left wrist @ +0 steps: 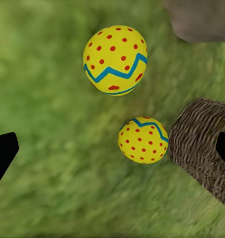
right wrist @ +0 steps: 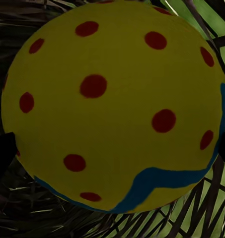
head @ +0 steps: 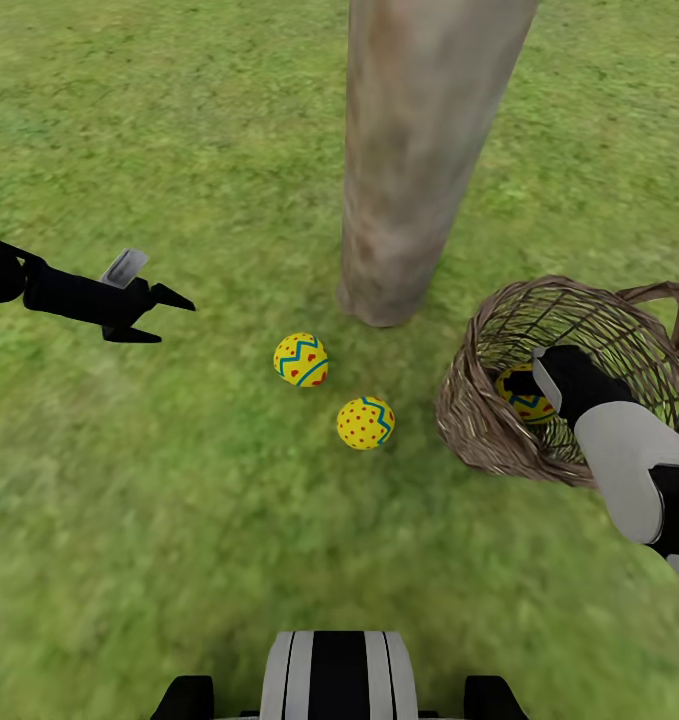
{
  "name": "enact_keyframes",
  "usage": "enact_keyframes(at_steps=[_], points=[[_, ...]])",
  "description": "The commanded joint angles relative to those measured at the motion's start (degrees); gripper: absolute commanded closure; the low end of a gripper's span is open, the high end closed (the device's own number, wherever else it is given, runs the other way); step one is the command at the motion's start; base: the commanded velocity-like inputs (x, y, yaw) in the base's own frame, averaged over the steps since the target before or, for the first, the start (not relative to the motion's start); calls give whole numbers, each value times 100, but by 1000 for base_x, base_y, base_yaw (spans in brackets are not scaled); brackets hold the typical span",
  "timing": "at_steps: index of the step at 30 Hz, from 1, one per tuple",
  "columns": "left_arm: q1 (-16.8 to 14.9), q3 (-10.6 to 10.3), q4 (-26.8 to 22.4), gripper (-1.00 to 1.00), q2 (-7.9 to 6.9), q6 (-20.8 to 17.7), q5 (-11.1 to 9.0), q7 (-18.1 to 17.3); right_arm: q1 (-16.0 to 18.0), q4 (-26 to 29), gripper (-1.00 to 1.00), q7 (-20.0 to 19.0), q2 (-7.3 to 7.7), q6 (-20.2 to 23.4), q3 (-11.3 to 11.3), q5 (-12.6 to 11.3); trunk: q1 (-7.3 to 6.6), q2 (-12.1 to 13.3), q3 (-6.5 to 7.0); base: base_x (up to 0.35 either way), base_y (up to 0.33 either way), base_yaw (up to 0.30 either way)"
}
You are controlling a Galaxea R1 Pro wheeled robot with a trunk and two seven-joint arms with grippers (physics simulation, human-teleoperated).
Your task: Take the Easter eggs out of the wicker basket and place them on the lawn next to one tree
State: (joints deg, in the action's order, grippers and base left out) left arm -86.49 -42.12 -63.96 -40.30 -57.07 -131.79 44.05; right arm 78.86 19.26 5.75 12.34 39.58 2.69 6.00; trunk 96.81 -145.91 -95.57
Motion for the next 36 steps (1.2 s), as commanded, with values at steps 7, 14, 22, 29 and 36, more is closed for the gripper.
enact_keyframes(at_steps=[7,14,22,29,36], points=[[-8,-15,3,-100,-7,4,-51,45,-9,-1,100,-27,5,6,56,-106,2,0,-5,0,0,0],[-12,-15,0,-100,-23,-5,-49,42,-9,-1,100,-27,5,13,56,-102,2,0,-5,0,0,0],[-10,-15,-3,-100,-128,-6,-57,36,-9,-9,100,-26,3,12,56,-106,2,0,-5,0,0,0],[-11,-24,-5,-100,-178,-22,-59,31,-7,-10,100,-21,4,23,65,-107,-4,2,40,0,0,0],[-9,-101,-3,-100,-167,-45,-74,22,-10,6,100,-29,-2,74,52,-127,-22,12,195,0,0,0]])
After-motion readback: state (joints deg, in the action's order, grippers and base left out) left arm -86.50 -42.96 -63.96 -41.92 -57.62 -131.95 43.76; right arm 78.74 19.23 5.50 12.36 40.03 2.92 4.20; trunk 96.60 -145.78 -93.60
